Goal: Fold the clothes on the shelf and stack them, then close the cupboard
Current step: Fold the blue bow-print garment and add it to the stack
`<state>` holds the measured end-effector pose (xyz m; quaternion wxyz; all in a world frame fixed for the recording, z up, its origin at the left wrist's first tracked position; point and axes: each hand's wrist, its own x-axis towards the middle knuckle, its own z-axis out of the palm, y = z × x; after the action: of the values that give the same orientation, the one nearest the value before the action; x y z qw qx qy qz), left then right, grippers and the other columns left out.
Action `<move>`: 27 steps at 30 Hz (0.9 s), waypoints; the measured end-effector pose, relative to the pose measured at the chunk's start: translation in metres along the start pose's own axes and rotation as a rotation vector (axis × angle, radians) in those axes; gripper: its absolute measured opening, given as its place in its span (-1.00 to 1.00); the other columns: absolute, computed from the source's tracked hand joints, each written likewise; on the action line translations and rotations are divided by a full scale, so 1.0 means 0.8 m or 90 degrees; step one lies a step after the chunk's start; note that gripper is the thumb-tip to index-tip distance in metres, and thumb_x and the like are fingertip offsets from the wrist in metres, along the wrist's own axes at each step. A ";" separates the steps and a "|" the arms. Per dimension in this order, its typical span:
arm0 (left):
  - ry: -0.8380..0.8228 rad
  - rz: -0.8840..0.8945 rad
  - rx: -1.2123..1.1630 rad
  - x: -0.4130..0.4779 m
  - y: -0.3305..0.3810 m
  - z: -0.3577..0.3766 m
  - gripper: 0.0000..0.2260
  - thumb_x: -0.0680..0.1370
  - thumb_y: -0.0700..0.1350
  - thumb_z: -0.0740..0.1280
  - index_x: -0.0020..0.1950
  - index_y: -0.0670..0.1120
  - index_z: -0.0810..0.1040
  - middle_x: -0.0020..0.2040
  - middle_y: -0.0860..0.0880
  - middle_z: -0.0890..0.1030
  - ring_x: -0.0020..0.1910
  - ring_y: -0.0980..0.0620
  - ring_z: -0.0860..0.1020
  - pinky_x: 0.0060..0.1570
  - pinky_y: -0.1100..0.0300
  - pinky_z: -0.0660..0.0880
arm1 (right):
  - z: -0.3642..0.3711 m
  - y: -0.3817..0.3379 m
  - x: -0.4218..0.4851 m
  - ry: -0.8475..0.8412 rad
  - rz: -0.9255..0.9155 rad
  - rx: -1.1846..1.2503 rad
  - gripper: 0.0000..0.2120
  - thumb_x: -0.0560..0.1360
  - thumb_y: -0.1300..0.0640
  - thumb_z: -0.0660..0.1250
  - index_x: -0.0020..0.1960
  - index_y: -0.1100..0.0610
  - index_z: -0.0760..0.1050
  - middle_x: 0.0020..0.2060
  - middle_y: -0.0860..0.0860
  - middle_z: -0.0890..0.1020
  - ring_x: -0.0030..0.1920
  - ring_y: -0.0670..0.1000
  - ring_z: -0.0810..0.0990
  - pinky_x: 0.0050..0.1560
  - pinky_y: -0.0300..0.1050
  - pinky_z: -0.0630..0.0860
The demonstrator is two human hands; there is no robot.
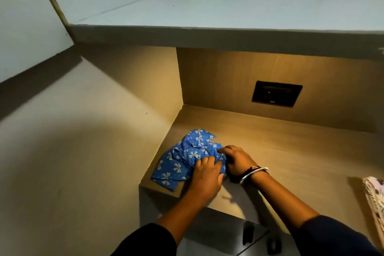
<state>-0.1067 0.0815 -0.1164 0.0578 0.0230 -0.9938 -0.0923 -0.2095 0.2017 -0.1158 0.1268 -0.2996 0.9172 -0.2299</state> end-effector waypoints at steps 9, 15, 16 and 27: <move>0.047 -0.190 -0.707 0.012 -0.005 -0.073 -0.76 0.57 -0.09 0.34 -0.23 -0.21 0.54 -0.36 -0.16 0.52 -0.36 0.07 0.45 -0.27 0.08 0.41 | -0.034 -0.054 -0.075 0.065 0.234 0.837 -0.58 0.46 -0.09 0.36 0.23 0.08 0.42 0.01 0.07 0.59 -0.09 0.08 0.59 -0.18 -0.08 0.50; -0.099 -0.109 -1.038 -0.011 0.044 -0.166 -0.73 0.58 0.02 0.33 0.14 -0.12 0.65 0.06 -0.25 0.68 0.10 -0.24 0.64 0.15 -0.14 0.55 | -0.101 -0.130 -0.137 0.219 -0.056 0.674 -0.45 0.42 0.07 0.41 0.37 0.03 0.36 0.19 -0.01 0.60 0.18 -0.06 0.58 0.12 -0.19 0.53; -0.112 -0.088 -1.055 -0.016 0.051 -0.182 -0.67 0.57 0.07 0.31 0.17 -0.14 0.63 0.08 -0.26 0.68 0.11 -0.23 0.64 0.15 -0.10 0.55 | -0.113 -0.136 -0.149 0.242 -0.071 0.652 -0.46 0.45 0.12 0.40 0.39 0.04 0.34 0.20 -0.02 0.59 0.21 -0.06 0.57 0.12 -0.21 0.52; -0.242 0.039 -0.929 -0.114 0.156 -0.254 -0.52 0.62 0.24 -0.01 0.24 0.09 0.60 0.20 -0.04 0.65 0.25 -0.04 0.56 0.30 -0.02 0.44 | -0.180 -0.133 -0.299 0.235 -0.087 0.449 -0.49 0.39 -0.04 0.45 0.28 0.00 0.39 0.03 -0.03 0.65 0.04 -0.08 0.64 0.04 -0.16 0.58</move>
<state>0.0040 0.1722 0.0950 -0.1116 -0.0651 -0.6734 -0.7279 -0.0218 0.3207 0.0839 0.0398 -0.2515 0.7673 -0.5885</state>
